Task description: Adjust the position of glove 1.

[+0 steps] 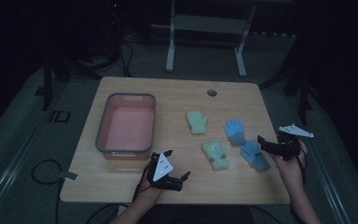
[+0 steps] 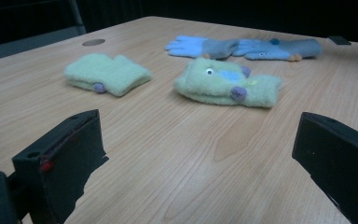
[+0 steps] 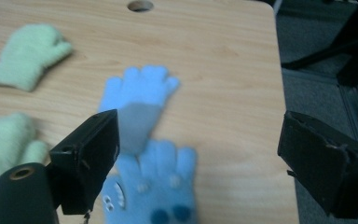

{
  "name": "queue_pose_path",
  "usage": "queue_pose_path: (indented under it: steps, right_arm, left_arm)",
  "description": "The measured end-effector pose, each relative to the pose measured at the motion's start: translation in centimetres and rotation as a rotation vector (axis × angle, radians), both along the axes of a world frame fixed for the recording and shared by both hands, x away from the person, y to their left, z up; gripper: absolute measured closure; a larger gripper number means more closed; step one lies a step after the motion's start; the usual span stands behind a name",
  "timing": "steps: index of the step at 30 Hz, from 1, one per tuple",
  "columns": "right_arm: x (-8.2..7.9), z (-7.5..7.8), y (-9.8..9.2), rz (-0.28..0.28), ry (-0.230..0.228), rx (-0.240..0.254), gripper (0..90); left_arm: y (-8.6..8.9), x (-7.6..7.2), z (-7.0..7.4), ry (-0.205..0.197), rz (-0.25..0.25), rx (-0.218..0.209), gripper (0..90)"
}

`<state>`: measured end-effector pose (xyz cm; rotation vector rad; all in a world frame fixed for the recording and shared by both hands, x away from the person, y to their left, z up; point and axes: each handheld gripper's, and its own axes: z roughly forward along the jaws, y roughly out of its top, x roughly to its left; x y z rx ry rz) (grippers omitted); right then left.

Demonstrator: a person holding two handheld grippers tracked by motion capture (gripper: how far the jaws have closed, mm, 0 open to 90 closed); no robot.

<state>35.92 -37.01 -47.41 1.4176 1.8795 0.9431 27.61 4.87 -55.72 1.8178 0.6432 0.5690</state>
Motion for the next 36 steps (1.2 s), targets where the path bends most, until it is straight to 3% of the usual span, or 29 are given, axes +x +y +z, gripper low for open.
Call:
queue_pose_path:
  steps: [8,18,30,36]
  right_arm:
    - [1.4,1.5,2.0,0.040,-0.021,-0.003,14.8]
    - [2.9,2.7,5.3,0.108,-0.016,-0.022,18.3]
    - [4.5,3.0,8.6,0.196,-0.012,-0.042,27.7]
    - [5.5,2.8,11.1,0.253,-0.006,-0.058,29.8]
  left_arm:
    - [0.0,0.0,0.0,-0.001,-0.002,0.001,1.7]
    - [0.0,0.0,0.0,-0.003,-0.005,0.005,1.7]
    - [-0.1,0.0,0.0,0.001,-0.011,0.008,1.7]
    - [-0.1,0.0,0.0,0.000,-0.012,0.007,1.7]
